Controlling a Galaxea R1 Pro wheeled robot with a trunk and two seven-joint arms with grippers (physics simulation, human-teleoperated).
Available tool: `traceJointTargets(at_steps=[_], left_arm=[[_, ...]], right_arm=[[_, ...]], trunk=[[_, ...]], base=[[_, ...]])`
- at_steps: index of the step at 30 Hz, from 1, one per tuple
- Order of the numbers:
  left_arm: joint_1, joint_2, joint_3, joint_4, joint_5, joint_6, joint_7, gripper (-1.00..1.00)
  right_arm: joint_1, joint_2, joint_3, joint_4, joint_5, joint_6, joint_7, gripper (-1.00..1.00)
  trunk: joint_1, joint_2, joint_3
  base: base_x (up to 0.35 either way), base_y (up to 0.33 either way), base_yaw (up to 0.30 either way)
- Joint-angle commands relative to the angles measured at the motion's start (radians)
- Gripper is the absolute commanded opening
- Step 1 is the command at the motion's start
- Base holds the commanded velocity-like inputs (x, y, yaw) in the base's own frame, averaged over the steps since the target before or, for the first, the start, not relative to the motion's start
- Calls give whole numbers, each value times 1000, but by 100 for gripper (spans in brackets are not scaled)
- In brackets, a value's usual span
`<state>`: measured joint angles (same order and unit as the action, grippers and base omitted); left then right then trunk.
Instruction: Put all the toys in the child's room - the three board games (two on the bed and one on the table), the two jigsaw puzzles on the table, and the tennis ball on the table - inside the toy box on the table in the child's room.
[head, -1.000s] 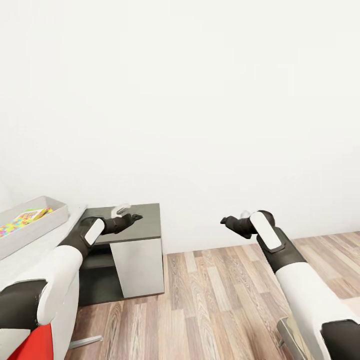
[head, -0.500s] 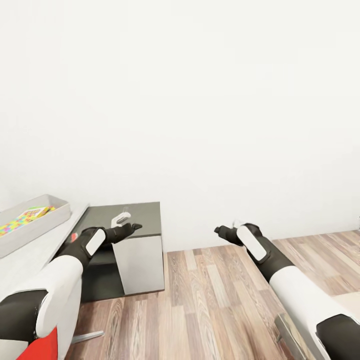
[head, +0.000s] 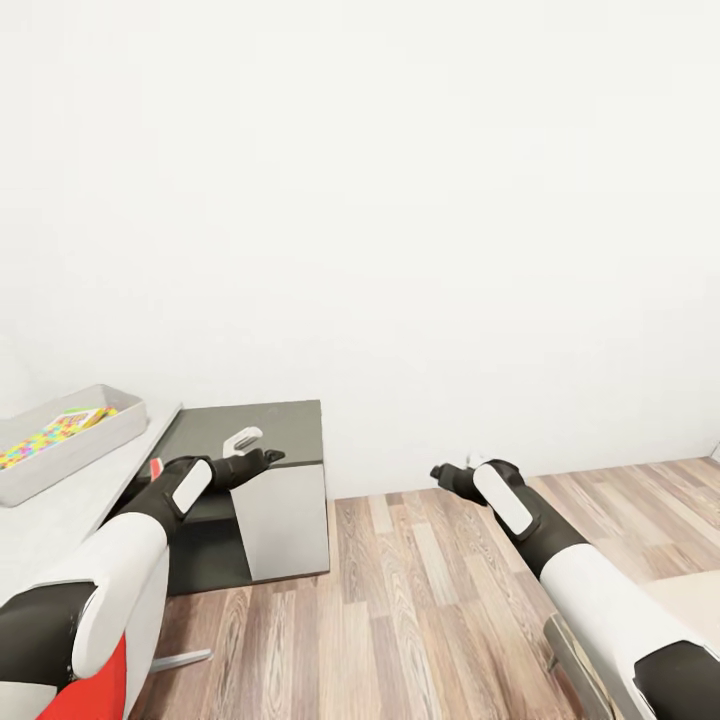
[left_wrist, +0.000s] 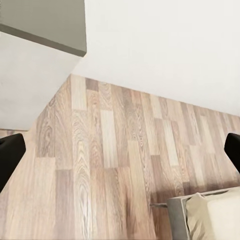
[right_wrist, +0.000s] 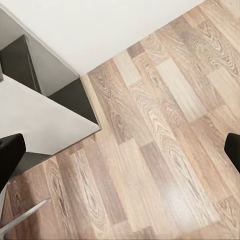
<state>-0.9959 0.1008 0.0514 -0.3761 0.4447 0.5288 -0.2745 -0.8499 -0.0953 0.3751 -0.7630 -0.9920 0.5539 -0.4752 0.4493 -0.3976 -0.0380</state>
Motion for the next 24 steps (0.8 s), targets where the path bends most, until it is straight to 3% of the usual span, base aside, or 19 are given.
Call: traceJointTargets(at_steps=[1,12,19,24], left_arm=[[0,-1,5,1,2,8,-1,100],[15,-1,5,3,2,8,0,100],[44,-3,3,4,1,-22,1,100],[84,-5,-32,7,0,-68,4,100]], right_arm=[[0,-1,5,-1,-10,0,-9,100],[13,-1,9,34,-7,-5,-9,100],[14,13,10,127,-7,-49,-5,100],[14,27,11,196,-2,-73,23,100]], trunk=[[1,-2,-2],[1,-2,-2],[1,-2,-2],[1,-2,-2]], base=[[-10,0,0],[-3,0,0],[0,0,0],[0,0,0]])
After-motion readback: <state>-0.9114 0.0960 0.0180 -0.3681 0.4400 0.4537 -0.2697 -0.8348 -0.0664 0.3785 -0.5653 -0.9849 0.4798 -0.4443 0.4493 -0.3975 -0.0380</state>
